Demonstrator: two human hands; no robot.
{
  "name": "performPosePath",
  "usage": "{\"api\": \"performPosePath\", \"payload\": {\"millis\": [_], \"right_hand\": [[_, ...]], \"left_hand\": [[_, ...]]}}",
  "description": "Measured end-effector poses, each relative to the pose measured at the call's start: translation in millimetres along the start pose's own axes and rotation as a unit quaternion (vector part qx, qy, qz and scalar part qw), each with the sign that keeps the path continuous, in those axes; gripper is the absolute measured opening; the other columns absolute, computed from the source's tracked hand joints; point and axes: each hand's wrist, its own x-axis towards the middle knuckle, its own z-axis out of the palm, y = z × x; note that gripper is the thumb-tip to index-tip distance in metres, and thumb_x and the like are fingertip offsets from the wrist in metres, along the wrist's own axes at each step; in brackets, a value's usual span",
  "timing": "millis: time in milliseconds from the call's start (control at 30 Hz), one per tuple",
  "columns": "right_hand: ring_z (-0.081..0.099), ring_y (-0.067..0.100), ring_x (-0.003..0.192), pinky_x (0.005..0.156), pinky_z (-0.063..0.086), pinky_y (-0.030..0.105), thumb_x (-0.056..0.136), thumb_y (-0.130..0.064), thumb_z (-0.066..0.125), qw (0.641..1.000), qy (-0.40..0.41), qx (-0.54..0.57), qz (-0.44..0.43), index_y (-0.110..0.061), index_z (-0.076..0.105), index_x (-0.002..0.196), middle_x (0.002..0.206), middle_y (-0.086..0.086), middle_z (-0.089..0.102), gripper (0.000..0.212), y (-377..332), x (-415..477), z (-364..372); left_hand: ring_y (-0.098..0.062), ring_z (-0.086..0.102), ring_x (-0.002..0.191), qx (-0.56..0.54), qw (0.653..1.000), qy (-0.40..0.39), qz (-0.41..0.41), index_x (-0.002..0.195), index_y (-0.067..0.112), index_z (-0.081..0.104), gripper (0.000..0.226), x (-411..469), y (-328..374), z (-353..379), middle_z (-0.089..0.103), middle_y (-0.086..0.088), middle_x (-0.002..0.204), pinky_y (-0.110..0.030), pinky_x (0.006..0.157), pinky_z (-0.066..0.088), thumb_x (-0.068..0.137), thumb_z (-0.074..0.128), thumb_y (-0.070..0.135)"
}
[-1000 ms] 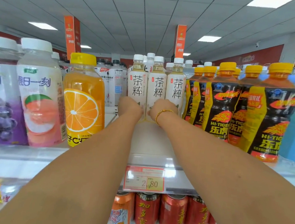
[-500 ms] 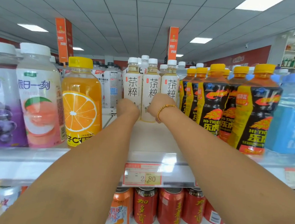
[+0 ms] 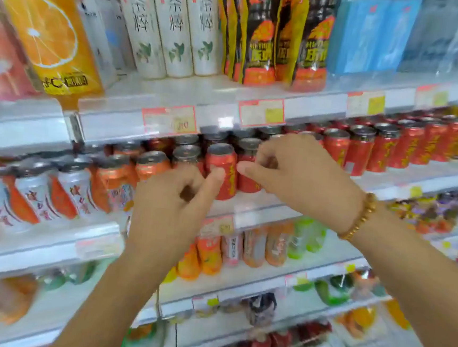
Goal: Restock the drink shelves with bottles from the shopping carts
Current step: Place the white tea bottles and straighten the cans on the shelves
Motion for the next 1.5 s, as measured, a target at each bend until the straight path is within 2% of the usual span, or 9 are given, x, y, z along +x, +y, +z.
{"api": "performPosePath", "payload": {"millis": [133,233,467,567,733,967,1100,1267,1500], "right_hand": [[0.055,0.022,0.072,0.071,0.044,0.035,0.083,-0.029,0.065,0.990,-0.089,0.050,0.099,-0.008,0.063,0.078,0.075,0.006,0.064,0.022,58,-69,76],[0.049,0.018,0.075,0.074,0.040,0.029,0.080,-0.014,0.062,0.960,-0.183,0.049,0.208,-0.013,0.052,0.083,0.085,0.005,0.061,0.011,106,-128,134],[0.057,0.026,0.097,0.079,0.044,0.029,0.083,-0.011,0.060,0.819,-0.304,0.093,0.477,-0.010,0.056,0.094,0.093,0.006,0.057,0.013,206,-277,268],[0.054,0.014,0.084,0.070,0.043,0.024,0.083,-0.014,0.063,0.746,-0.321,0.123,0.571,-0.009,0.057,0.105,0.108,0.009,0.062,0.024,235,-337,315],[0.053,0.015,0.118,0.099,0.040,0.027,0.083,-0.020,0.066,0.695,-0.402,0.156,0.576,-0.010,0.068,0.102,0.118,0.002,0.062,0.021,245,-403,372],[0.058,0.016,0.108,0.101,0.043,0.029,0.082,-0.032,0.066,0.662,-0.552,0.220,0.457,-0.016,0.067,0.108,0.114,0.002,0.065,0.031,226,-451,403],[0.051,0.018,0.099,0.093,0.044,0.033,0.082,-0.046,0.063,0.642,-0.610,0.216,0.411,-0.024,0.059,0.084,0.098,0.000,0.057,0.023,205,-473,419],[0.060,0.019,0.106,0.098,0.045,0.037,0.075,-0.045,0.071,0.650,-0.575,0.225,0.443,-0.013,0.067,0.109,0.111,0.004,0.067,0.047,198,-473,425],[0.056,0.019,0.096,0.084,0.048,0.031,0.082,-0.033,0.066,0.725,-0.423,0.187,0.511,-0.010,0.052,0.106,0.104,0.003,0.058,0.036,181,-475,395]], "left_hand": [[-0.001,0.052,0.061,-0.059,0.975,-0.187,-0.100,0.061,0.021,0.049,0.030,-82,-41,58,0.055,0.008,0.060,-0.010,0.054,0.037,0.082,0.069,0.028],[-0.005,0.054,0.080,-0.069,0.934,-0.307,-0.169,0.067,0.027,0.046,0.027,-140,-84,106,0.056,0.006,0.083,-0.021,0.070,0.045,0.081,0.069,0.024],[-0.012,0.054,0.083,0.027,0.835,-0.465,-0.292,0.066,0.029,0.046,0.026,-262,-179,201,0.055,0.008,0.083,-0.026,0.072,0.039,0.082,0.066,0.027],[-0.017,0.057,0.092,0.048,0.792,-0.534,-0.291,0.072,0.026,0.050,0.019,-301,-213,235,0.062,-0.001,0.092,-0.030,0.077,0.042,0.081,0.067,0.025],[-0.017,0.047,0.113,0.075,0.701,-0.694,-0.146,0.114,0.013,0.056,0.036,-363,-247,280,0.051,-0.001,0.119,-0.025,0.085,0.038,0.079,0.067,0.012],[-0.022,0.044,0.116,0.127,0.656,-0.742,0.053,0.118,0.009,0.056,0.046,-404,-254,323,0.053,-0.005,0.118,-0.025,0.093,0.031,0.074,0.068,0.007],[-0.022,0.041,0.121,0.185,0.631,-0.744,0.121,0.127,0.010,0.052,0.054,-403,-250,331,0.049,-0.007,0.130,-0.029,0.100,0.030,0.076,0.069,0.010],[-0.027,0.043,0.114,0.219,0.634,-0.729,0.136,0.128,0.004,0.039,0.045,-408,-232,325,0.049,-0.014,0.123,-0.030,0.090,0.031,0.085,0.040,-0.009],[-0.022,0.045,0.115,0.115,0.622,-0.764,0.127,0.130,0.017,0.050,0.051,-389,-244,326,0.048,-0.007,0.121,-0.030,0.093,0.039,0.082,0.060,0.007]]}}
